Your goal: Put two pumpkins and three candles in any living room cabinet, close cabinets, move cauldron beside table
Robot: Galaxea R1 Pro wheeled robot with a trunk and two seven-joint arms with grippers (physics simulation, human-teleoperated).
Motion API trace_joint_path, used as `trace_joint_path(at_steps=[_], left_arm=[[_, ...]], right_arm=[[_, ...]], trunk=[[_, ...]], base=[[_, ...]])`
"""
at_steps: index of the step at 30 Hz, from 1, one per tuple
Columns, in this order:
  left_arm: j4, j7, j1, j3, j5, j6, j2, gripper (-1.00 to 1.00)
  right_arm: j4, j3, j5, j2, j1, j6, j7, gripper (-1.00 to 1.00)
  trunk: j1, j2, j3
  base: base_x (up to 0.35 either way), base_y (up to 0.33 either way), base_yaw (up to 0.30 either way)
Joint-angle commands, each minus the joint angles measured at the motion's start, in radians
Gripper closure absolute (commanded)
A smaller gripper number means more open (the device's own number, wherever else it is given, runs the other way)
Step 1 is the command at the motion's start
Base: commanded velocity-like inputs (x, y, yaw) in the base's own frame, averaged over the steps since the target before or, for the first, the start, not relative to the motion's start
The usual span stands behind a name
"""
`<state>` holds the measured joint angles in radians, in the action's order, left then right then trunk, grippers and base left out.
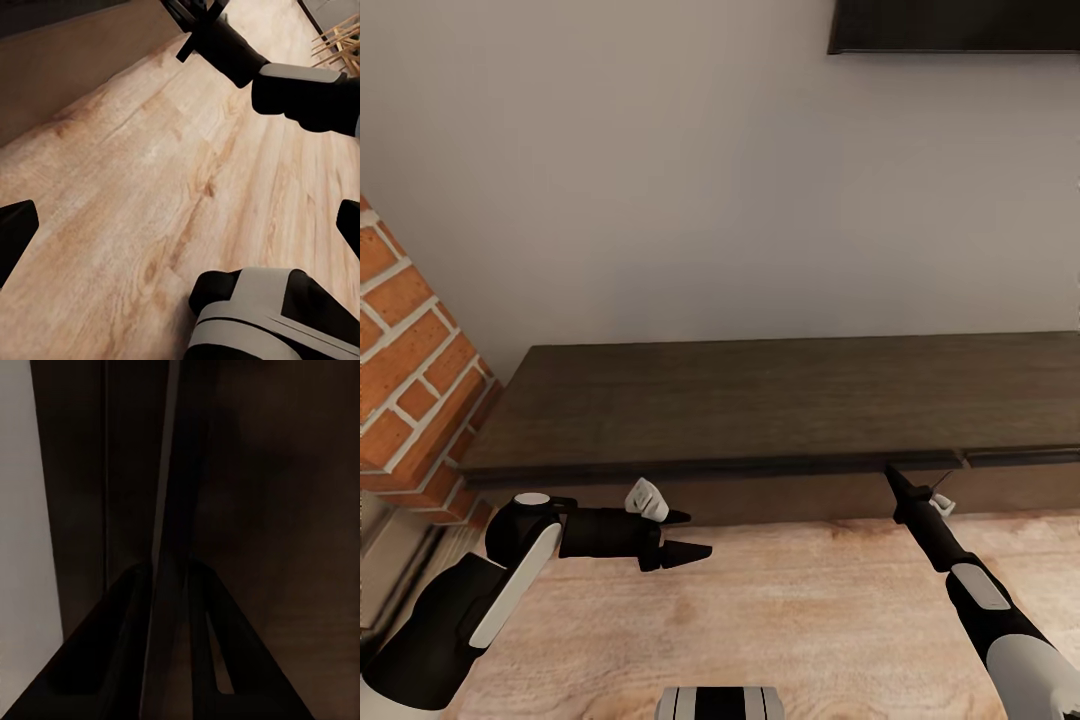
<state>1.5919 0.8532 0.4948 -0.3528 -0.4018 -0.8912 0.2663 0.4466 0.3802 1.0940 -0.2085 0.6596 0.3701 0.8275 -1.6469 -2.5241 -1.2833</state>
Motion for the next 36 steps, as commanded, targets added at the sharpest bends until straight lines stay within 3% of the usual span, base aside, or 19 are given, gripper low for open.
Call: trace_joint_path(at_steps=[1, 36], left_arm=[[0.0, 0.0, 0.001, -0.001, -0.003, -0.004, 0.001, -1.0], [0.0, 0.0, 0.001, -0.002, -0.003, 0.005, 0.001, -1.0]], right_arm=[[-0.008, 0.0, -0.005, 0.0, 0.0, 0.001, -0.001, 1.0], [-0.008, -0.004, -0.005, 0.0, 0.0, 0.0, -0.001, 1.0]], trunk=[[0.0, 0.0, -0.001], [0.0, 0.0, -0.001]], base=[[-0.027, 0.0, 0.0], [-0.083, 0.004, 0.0]])
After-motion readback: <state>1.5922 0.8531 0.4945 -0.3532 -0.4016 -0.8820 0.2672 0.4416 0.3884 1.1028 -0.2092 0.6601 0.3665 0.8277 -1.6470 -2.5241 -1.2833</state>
